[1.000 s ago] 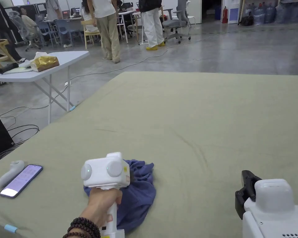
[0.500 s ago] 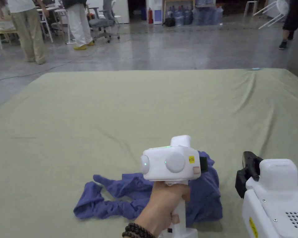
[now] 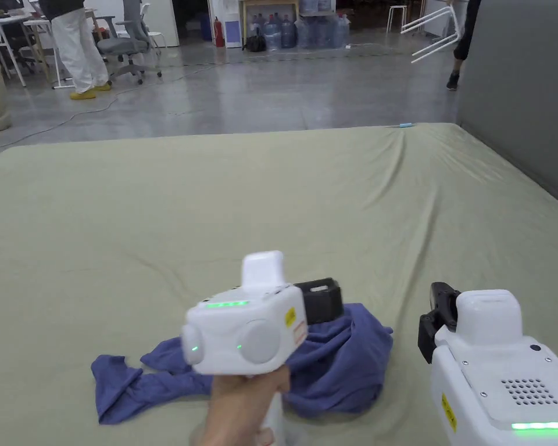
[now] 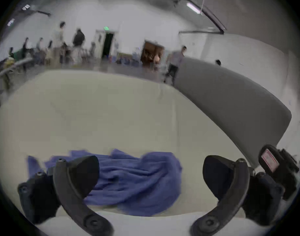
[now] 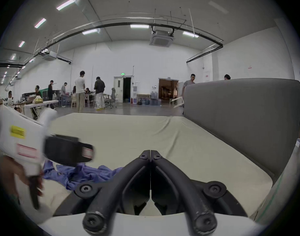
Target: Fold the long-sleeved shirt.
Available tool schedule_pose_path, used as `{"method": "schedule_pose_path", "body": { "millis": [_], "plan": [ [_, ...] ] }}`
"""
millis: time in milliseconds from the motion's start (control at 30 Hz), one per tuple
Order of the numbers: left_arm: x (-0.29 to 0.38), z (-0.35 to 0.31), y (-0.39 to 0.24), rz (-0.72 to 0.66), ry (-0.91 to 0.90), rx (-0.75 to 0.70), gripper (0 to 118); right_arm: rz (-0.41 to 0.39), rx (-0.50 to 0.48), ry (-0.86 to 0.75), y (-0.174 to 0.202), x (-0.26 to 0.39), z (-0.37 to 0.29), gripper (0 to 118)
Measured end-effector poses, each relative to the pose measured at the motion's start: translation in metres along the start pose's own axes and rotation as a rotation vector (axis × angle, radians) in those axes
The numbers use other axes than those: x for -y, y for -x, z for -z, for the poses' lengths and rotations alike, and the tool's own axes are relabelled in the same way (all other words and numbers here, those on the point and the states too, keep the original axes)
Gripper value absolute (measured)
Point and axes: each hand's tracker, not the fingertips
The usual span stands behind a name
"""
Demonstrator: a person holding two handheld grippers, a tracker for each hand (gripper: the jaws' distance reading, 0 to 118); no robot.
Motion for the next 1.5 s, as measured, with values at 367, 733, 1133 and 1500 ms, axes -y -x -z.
{"method": "schedule_pose_path", "body": {
  "millis": [367, 733, 1133, 1500],
  "plan": [
    [0.089, -0.143, 0.058, 0.108, -0.148, -0.323, 0, -0.02, -0.044, 0.029, 0.022, 0.009, -0.011, 0],
    [0.006, -0.033, 0.114, -0.045, 0.195, -0.3, 117, -0.031, -0.048, 0.031, 0.024, 0.008, -0.007, 0],
    [0.035, 0.123, 0.208, -0.082, 0.615, -0.396, 95, -0.037, -0.023, 0.116, 0.018, 0.024, 0.02, 0],
    [0.009, 0.079, 0.168, -0.021, 0.479, -0.289, 0, -0.006, -0.104, 0.602, 0.019, 0.04, 0.128, 109]
  ]
}}
